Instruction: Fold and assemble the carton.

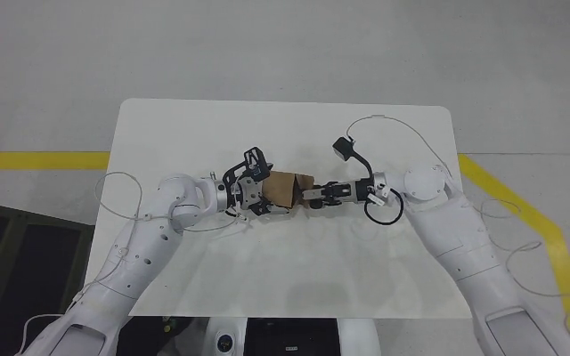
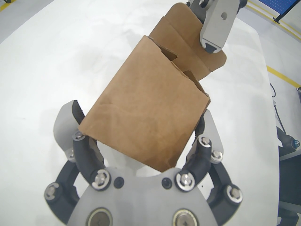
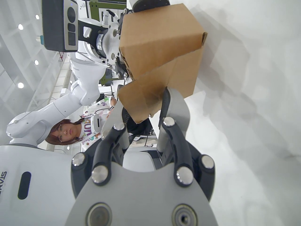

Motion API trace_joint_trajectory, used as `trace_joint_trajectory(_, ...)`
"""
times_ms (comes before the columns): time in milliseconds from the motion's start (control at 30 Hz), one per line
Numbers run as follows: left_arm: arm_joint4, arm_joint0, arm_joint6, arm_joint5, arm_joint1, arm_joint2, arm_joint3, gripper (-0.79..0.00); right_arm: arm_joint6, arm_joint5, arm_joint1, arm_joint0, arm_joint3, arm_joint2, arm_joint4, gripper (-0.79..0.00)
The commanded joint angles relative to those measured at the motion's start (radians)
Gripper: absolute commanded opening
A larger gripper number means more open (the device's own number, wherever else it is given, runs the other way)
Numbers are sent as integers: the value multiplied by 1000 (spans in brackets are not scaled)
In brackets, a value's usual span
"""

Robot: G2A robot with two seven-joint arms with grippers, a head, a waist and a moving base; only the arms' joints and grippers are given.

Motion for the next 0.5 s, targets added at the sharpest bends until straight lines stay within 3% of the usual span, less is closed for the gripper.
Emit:
trace_joint_trajectory(0,-1,-1,-3,-1,0,0,0,0,0,-4,-2,9,10,-5,6,-523)
trace_joint_trajectory(300,-5,-3,-14,-6,1,1,1,0,2,-30,-12,32,46,-19,48,-462)
trace_joint_trajectory(467,-5,-6,-18,-8,1,3,2,0,3,-36,-16,43,78,-22,72,-511)
